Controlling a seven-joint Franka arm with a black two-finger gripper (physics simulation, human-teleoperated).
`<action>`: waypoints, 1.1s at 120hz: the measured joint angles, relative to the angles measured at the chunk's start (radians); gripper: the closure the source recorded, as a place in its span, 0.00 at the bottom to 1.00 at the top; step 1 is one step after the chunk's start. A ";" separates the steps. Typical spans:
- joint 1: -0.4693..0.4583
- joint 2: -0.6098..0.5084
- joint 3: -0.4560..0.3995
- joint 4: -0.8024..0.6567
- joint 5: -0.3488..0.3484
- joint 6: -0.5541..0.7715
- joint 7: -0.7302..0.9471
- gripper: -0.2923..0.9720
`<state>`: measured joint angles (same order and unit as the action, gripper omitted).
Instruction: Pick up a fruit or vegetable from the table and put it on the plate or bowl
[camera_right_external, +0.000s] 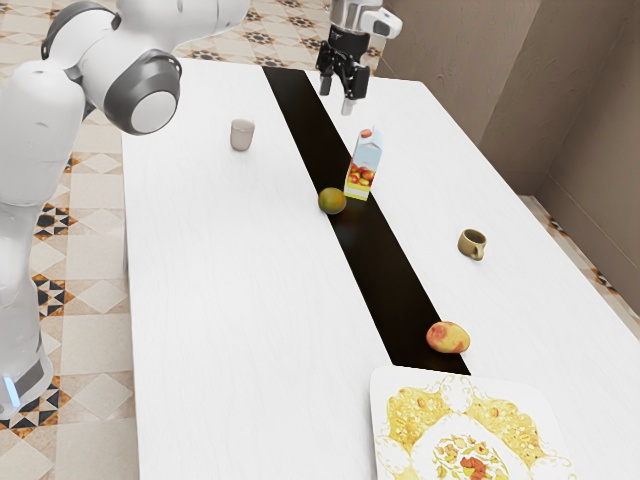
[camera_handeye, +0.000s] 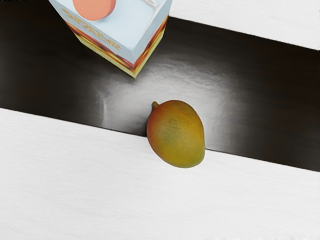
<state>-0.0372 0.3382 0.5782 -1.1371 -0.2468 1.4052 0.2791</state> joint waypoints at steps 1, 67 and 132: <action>0.000 0.000 0.000 0.000 0.000 0.000 0.001 0.23; 0.016 -0.187 -0.017 0.107 0.201 -0.181 -0.232 0.23; -0.145 -0.205 -0.007 -0.345 0.114 0.080 -0.544 0.23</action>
<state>-0.1825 0.1332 0.5709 -1.4819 -0.1325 1.4849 -0.2646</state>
